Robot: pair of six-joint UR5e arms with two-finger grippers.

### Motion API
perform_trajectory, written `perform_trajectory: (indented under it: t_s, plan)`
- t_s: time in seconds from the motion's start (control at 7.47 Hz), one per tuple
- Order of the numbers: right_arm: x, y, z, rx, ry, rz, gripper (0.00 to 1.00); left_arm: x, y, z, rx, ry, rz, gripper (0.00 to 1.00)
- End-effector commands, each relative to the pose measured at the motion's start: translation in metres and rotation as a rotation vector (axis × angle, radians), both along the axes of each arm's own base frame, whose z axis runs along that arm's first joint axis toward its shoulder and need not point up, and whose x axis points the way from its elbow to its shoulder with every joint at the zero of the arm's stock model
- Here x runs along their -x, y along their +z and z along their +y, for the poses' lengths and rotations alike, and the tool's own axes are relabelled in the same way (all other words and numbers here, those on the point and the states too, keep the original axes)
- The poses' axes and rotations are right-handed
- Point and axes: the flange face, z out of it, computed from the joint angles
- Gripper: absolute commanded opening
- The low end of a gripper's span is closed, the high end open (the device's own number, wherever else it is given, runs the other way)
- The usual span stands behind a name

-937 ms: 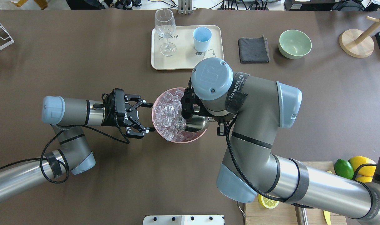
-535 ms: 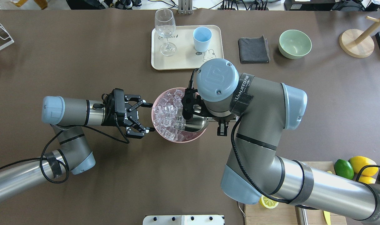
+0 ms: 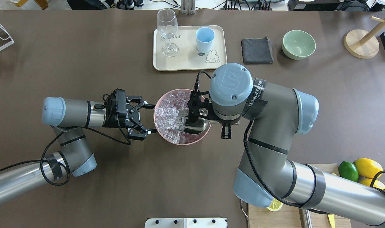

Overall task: Put ice in cup with scoop
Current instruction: 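Raise the scoop loaded with ice out of the bowl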

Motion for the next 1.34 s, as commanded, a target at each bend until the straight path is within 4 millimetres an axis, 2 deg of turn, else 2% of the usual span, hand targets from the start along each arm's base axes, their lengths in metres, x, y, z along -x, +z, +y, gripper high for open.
perform_trajectory:
  t_s: [0.0, 0.8, 1.2]
  plan:
    - [-0.005, -0.004, 0.004, -0.023, -0.01, -0.053, 0.0, 0.001, 0.0, 0.0, -0.002, 0.0, 0.005, 0.97]
    - [-0.019, 0.011, 0.017, -0.031, -0.047, -0.14, 0.0, 0.002, -0.001, -0.001, -0.001, -0.001, 0.007, 0.97]
    - [-0.028, 0.004, 0.02, -0.047, -0.053, -0.179, 0.0, 0.003, -0.001, -0.002, 0.003, 0.0, 0.007, 0.97]
